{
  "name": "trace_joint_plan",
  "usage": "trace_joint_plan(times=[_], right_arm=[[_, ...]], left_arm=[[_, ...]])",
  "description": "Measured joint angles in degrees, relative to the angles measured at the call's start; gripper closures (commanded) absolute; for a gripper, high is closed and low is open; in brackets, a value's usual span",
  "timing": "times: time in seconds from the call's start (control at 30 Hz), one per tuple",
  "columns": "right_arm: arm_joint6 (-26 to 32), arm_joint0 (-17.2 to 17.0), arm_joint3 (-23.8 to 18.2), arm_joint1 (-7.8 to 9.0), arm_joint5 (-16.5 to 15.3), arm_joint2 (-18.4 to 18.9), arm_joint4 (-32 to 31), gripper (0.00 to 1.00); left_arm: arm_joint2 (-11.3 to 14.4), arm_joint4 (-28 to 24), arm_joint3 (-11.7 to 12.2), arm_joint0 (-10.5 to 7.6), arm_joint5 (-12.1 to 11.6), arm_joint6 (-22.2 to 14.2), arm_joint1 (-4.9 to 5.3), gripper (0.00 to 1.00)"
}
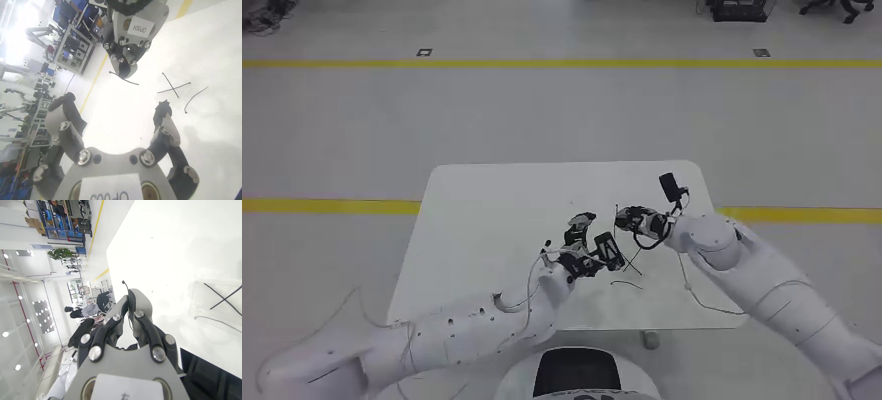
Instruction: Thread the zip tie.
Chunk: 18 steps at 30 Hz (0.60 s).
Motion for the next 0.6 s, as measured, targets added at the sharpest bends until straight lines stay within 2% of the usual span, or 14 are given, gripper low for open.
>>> trace_joint_plan(times=[0.07, 0.27, 0.37, 0.6], right_arm=[[-0.1, 0.0, -0.4, 0.01, 0.0, -0.1, 0.7, 1.00], [-0.1, 0.0, -0.5, 0.01, -0.1, -0.1, 0.6, 1.00], [-0.5, -0.8, -1.2, -0.27, -0.9, 0.1, 0.2, 1.00], [-2.1, -1.7, -2.2, -1.13, -0.4, 1.3, 1.3, 1.00]], left_arm=[[0.0, 0.0, 0.4, -0.14, 0.0, 0.7, -0.37, 0.00], [0.0, 0.0, 0.4, -0.15, 0.0, 0.9, -0.37, 0.00], [0.0, 0.0, 1.1, -0.13, -0.8, 2.0, -0.42, 0.00], [0.0, 0.0, 2.5, -0.71, -1.4, 1.5, -1.36, 0.00]])
